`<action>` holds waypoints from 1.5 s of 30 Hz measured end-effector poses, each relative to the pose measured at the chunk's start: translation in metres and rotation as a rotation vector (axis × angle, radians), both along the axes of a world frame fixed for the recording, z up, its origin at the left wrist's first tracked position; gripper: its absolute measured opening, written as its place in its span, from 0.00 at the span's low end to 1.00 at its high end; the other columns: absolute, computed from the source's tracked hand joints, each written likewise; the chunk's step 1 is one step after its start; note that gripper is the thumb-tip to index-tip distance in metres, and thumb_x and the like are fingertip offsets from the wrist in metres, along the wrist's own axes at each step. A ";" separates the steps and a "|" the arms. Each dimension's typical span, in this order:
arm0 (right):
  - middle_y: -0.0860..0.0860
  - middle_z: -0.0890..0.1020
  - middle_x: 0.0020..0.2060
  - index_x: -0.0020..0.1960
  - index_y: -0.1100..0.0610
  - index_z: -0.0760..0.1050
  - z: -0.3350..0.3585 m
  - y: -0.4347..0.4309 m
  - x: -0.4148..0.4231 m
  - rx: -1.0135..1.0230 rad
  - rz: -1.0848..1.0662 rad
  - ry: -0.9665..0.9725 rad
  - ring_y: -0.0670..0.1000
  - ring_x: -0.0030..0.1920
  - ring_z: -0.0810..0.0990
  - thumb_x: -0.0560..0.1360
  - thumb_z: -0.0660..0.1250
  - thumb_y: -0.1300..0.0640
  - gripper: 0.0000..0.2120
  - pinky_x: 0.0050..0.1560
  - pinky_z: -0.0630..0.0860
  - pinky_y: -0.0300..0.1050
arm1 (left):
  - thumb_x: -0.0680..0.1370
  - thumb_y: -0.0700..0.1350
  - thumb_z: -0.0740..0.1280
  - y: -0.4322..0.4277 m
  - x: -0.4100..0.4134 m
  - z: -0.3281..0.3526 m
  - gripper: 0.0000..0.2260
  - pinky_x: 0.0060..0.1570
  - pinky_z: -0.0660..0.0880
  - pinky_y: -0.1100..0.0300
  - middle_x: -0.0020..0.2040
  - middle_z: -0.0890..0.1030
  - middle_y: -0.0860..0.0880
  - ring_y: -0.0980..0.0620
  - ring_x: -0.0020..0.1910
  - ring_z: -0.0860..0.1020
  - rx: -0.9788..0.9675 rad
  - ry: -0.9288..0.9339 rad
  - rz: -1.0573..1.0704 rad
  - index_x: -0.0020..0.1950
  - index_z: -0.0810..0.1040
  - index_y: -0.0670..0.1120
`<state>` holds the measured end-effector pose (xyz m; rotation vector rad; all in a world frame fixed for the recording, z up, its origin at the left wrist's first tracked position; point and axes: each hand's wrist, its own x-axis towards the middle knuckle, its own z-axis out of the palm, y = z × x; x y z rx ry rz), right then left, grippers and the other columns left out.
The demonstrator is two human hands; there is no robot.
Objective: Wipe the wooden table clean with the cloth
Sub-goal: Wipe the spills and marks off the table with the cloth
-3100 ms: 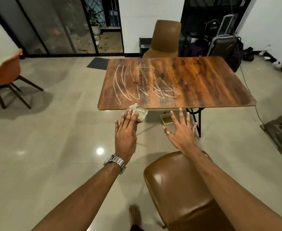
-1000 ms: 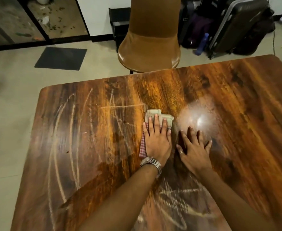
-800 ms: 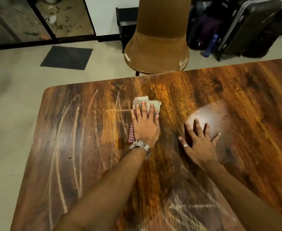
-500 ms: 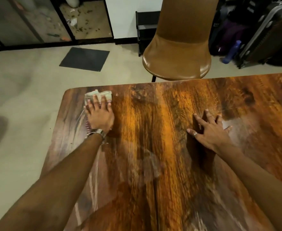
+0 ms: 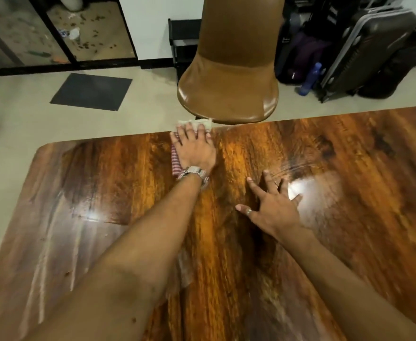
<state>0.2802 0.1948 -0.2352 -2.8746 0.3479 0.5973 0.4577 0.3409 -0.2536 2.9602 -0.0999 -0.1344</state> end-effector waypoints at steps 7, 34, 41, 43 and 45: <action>0.50 0.45 0.82 0.79 0.42 0.54 0.000 0.000 0.000 0.070 0.005 0.003 0.68 0.78 0.35 0.77 0.59 0.38 0.33 0.68 0.41 0.80 | 0.85 0.53 0.51 -0.158 -0.018 0.002 0.23 0.80 0.43 0.38 0.80 0.63 0.43 0.37 0.80 0.56 -0.066 0.019 -0.279 0.80 0.63 0.51; 0.47 0.40 0.81 0.79 0.34 0.47 -0.004 0.224 0.089 0.050 0.169 0.018 0.66 0.79 0.39 0.68 0.54 0.21 0.43 0.70 0.42 0.78 | 0.86 0.54 0.47 0.320 0.046 -0.011 0.24 0.80 0.41 0.42 0.83 0.55 0.43 0.40 0.83 0.49 -0.062 -0.062 0.221 0.83 0.58 0.50; 0.47 0.40 0.81 0.79 0.35 0.47 -0.003 0.240 0.090 0.038 0.163 -0.001 0.64 0.80 0.40 0.64 0.49 0.20 0.47 0.71 0.41 0.78 | 0.87 0.55 0.46 0.355 0.039 -0.009 0.25 0.81 0.43 0.42 0.84 0.52 0.42 0.39 0.83 0.48 -0.054 -0.048 0.299 0.83 0.55 0.50; 0.47 0.40 0.81 0.79 0.35 0.47 -0.005 0.240 0.085 0.032 0.165 -0.015 0.63 0.80 0.40 0.64 0.48 0.20 0.47 0.71 0.42 0.77 | 0.87 0.56 0.45 0.360 0.033 -0.008 0.25 0.81 0.44 0.42 0.84 0.51 0.41 0.38 0.83 0.48 -0.061 -0.025 0.315 0.84 0.52 0.50; 0.47 0.40 0.81 0.79 0.36 0.47 -0.006 0.240 0.079 0.034 0.172 -0.023 0.62 0.80 0.40 0.64 0.48 0.20 0.47 0.71 0.42 0.77 | 0.87 0.56 0.45 0.366 0.023 -0.007 0.26 0.81 0.46 0.42 0.84 0.51 0.41 0.38 0.82 0.49 -0.062 -0.009 0.336 0.84 0.51 0.50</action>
